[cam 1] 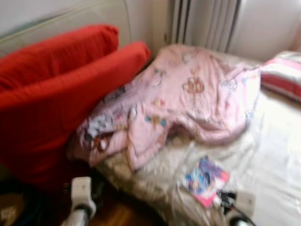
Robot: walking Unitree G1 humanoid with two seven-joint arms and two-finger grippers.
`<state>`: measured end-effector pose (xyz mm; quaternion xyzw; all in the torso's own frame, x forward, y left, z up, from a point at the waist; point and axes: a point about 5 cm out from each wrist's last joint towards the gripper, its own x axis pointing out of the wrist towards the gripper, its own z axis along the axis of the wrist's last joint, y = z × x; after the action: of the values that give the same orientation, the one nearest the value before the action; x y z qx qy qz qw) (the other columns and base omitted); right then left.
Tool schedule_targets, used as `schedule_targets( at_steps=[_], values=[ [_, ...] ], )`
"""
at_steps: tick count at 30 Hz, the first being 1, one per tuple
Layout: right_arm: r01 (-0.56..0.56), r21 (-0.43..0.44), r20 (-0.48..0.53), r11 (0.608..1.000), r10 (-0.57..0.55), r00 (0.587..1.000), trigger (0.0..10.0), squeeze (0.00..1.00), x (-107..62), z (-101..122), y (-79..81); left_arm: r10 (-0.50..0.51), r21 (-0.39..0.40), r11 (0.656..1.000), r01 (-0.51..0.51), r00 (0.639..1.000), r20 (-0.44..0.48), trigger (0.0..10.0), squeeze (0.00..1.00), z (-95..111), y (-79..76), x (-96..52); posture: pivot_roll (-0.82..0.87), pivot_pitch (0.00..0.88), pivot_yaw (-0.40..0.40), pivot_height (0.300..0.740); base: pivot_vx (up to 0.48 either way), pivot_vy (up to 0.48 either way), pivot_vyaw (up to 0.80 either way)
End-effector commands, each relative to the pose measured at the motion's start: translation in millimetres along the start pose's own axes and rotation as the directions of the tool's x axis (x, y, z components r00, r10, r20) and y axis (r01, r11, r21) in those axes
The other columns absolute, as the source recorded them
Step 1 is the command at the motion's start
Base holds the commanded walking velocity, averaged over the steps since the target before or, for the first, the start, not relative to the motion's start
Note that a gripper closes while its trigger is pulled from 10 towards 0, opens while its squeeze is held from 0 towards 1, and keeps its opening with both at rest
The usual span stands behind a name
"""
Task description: Clean up the room
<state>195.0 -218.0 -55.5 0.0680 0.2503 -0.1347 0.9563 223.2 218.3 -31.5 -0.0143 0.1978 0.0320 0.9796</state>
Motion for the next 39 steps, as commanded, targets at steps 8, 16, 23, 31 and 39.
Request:
schedule_targets(
  at_steps=[8, 16, 23, 31, 39],
  values=[
    [-0.007, -0.002, 0.024, 1.000, 0.007, 1.000, 10.0, 0.00, 5.1, 9, 4.8, 0.060, -0.018, 0.998, -0.059, 0.998, 0.035, 10.0, 0.00, 12, 18.4, 2.9, -0.01, 0.047, -0.009, 0.740, 0.031, 0.000, -0.27],
    [-0.072, -0.019, 0.133, 0.997, 0.074, 0.988, 10.0, 0.00, 14.7, 34, 18.5, 0.062, -0.032, 0.998, -0.058, 0.990, 0.129, 10.0, 0.00, 31, 14.7, 9.0, -0.01, 0.069, -0.013, 0.740, 0.000, 0.000, 0.00],
    [-0.112, -0.017, 0.194, 0.994, 0.113, 0.974, 10.0, 0.00, 20.1, 50, 32.7, 0.057, -0.026, 0.998, -0.053, 0.985, 0.164, 10.0, 0.00, 44, 14.6, 15.4, -0.01, 0.032, 0.012, 0.740, 0.000, 0.000, 0.00],
    [-0.065, -0.004, 0.139, 0.998, 0.065, 0.988, 10.0, 0.00, 22.9, 47, 21.7, 0.068, -0.034, 0.997, -0.063, 0.979, 0.193, 10.0, 0.00, 49, 10.1, 16.8, 0.01, 0.016, -0.027, 0.731, 0.000, 0.000, 0.00],
    [-0.066, -0.005, 0.147, 0.998, 0.066, 0.987, 10.0, 0.00, 27.8, 56, 20.8, 0.084, -0.053, 0.996, -0.076, 0.979, 0.188, 10.0, 0.00, 48, 8.4, 17.6, -0.01, 0.026, -0.039, 0.671, 0.000, 0.000, 0.00]
  ],
)
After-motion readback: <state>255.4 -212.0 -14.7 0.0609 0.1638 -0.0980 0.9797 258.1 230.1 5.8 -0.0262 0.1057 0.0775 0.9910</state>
